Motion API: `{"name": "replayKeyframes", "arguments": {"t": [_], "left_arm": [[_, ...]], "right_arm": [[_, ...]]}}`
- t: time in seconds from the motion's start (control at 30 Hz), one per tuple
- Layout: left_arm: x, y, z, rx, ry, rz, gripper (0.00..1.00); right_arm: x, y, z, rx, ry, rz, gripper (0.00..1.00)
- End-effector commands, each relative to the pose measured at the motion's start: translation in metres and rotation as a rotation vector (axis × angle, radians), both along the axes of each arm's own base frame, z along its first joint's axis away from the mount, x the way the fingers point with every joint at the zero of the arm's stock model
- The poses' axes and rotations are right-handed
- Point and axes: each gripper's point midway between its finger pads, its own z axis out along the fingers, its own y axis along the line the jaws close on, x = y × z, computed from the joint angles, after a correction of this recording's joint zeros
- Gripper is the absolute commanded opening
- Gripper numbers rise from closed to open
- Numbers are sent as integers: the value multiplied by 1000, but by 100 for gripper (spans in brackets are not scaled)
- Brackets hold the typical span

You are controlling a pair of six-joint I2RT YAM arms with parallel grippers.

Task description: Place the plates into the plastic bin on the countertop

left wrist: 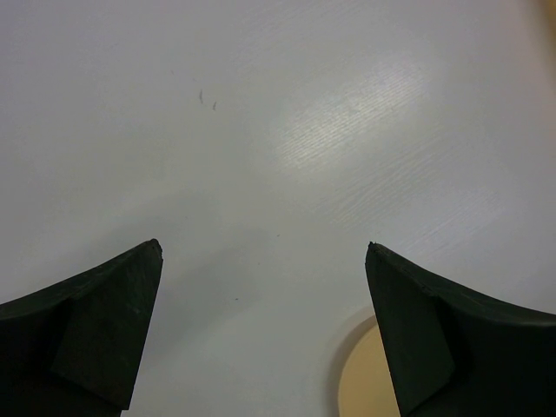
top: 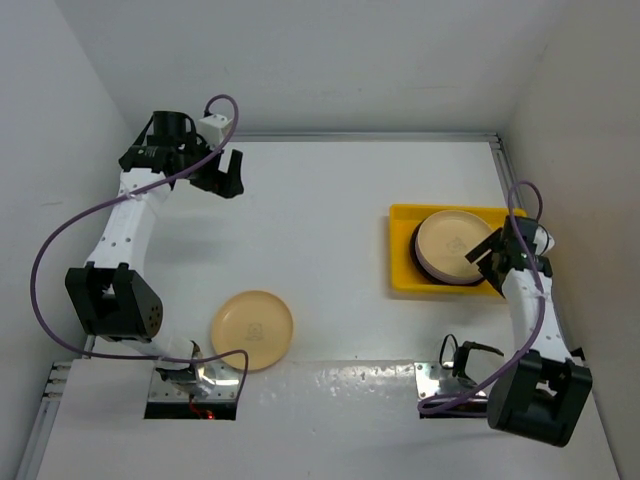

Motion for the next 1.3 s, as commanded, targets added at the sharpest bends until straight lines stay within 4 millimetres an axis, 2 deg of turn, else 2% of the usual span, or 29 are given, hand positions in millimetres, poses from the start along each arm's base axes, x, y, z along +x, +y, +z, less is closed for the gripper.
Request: {"name": "replayKeyframes", "arguments": {"t": [0.0, 0.07, 0.17, 0.23, 0.27, 0.3, 0.33, 0.37, 0.4, 0.43, 0.47, 0.5, 0.53, 0.57, 0.6, 0.63, 0.67, 0.7, 0.73, 0.77, 0.93, 1.0, 1.03, 1.1, 1.13, 1.17, 1.2, 1.23, 1.27], "left_arm": [[-4, -3, 11, -16, -34, -28, 100], [-2, -5, 12, -23, -34, -35, 100], [0, 0, 18, -17, -50, -30, 100], [2, 10, 18, -17, -51, -6, 100], [3, 21, 18, -16, -51, 21, 100], [3, 27, 18, -21, -47, 44, 100], [2, 35, 23, -20, -60, 64, 100], [-1, 44, 23, -25, -54, 106, 100], [-5, 55, 17, -13, -39, 142, 100], [-10, 75, 16, -18, -35, 200, 100], [-18, 85, 22, -7, -54, 235, 100], [-28, 107, 12, -1, -28, 312, 100], [-35, 117, 11, 8, -29, 349, 100], [-43, 126, 10, 19, -30, 382, 100], [-51, 135, 10, 37, -35, 410, 100], [-66, 147, 8, 58, -43, 449, 100], [-74, 153, 8, 69, -46, 478, 100], [-83, 156, 6, 78, -40, 485, 100], [-94, 162, 7, 92, -57, 506, 100], [-100, 162, 8, 92, -55, 517, 100], [-121, 160, 12, 136, -73, 518, 100], [-123, 159, 11, 136, -73, 518, 100], [-125, 158, 11, 136, -76, 518, 100], [-127, 158, 10, 120, -67, 526, 100], [-127, 158, 10, 120, -67, 526, 100], [-126, 155, 10, 108, -70, 514, 100], [-125, 153, 11, 99, -72, 504, 100], [-124, 153, 16, 102, -86, 505, 100], [-121, 153, 20, 97, -94, 498, 100]], "right_arm": [[-2, -4, 3, -24, 1, -4, 78], [-3, -6, 6, -39, -5, -4, 78], [16, 4, 46, -172, -87, 132, 79], [42, 25, 102, -266, -198, 262, 79], [50, 50, 111, -294, -211, 382, 79], [64, 84, 135, -296, -275, 501, 79], [72, 103, 128, -310, -239, 605, 79], [68, 164, 128, -280, -262, 810, 79], [69, 190, 133, -269, -273, 893, 79], [80, 222, 108, -273, -199, 1001, 79], [55, 294, 108, -166, -231, 1241, 79], [57, 326, 67, -127, -126, 1339, 74], [51, 349, 58, -73, -113, 1403, 71], [42, 387, 68, -25, -153, 1487, 69], [23, 425, 53, 51, -111, 1609, 68], [11, 447, 30, 48, -67, 1683, 68], [13, 469, 22, 51, -61, 1713, 68], [-1, 482, 15, 69, -42, 1755, 68], [-9, 491, 9, 117, -21, 1781, 68], [-12, 498, -15, 154, 27, 1764, 66], [-40, 499, -59, 178, 99, 1765, 57], [-51, 490, -75, 139, 124, 1762, 44], [-51, 481, -84, 96, 138, 1730, 29], [-42, 471, -79, 59, 112, 1630, 8], [-28, 456, -81, 12, 105, 1560, 0], [-19, 449, -76, -25, 84, 1515, 0], [-12, 442, -55, -5, 33, 1454, 0], [-3, 420, -59, -30, 48, 1395, 0], [13, 409, -28, -1, -31, 1335, 0]]}}
